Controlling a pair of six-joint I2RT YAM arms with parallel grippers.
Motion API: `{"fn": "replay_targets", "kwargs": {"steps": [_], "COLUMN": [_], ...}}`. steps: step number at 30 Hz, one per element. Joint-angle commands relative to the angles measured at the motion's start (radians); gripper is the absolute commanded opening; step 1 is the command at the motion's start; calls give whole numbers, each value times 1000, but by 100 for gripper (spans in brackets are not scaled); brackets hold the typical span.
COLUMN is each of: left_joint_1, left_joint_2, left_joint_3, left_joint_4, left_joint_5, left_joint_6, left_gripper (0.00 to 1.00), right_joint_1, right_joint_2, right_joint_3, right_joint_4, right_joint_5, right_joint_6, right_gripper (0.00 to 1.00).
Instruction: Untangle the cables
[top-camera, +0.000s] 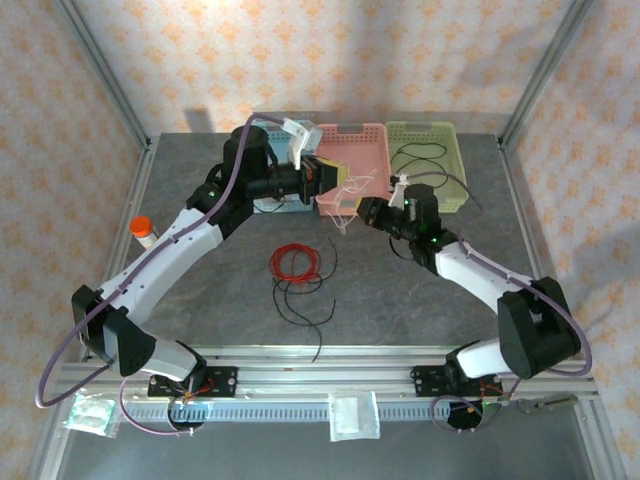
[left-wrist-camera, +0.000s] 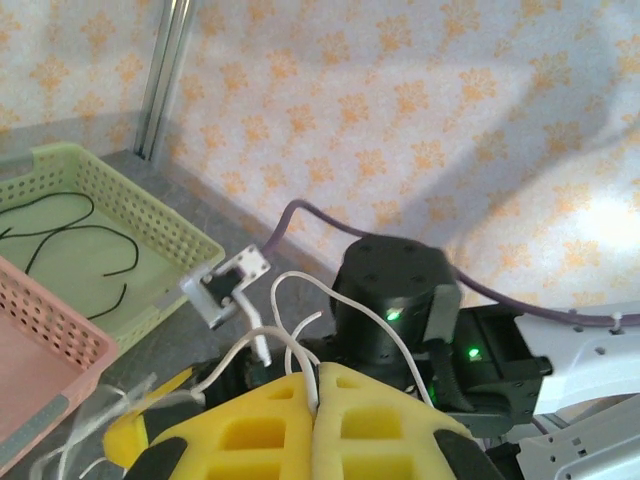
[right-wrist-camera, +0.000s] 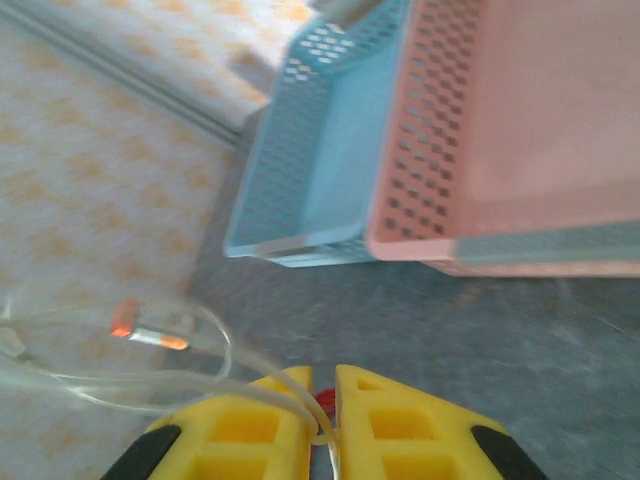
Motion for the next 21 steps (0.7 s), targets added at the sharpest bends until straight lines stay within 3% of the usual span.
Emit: {"fn": "replay_targets", "kwargs": {"steps": [1,15,21], "left_joint_1": [-4,10,33], "left_joint_2": [-45,-62,-59], "left_joint_3": [61,203,275], "left_joint_4": [-2,-52,-49], "left_joint_5": [-22,-117,-153], "left_joint_6": [9,20,12], "left_gripper": [0,0,0], "right_joint_1": [2,1,1], "right_joint_2": [22,31,49], "right_joint_3": [-1,-64,-79], "right_joint_4": [-90,-199,-245], "right_joint_5": [116,210,254], "right_joint_6": [10,-54,-64], "right_gripper": [14,14,5]}}
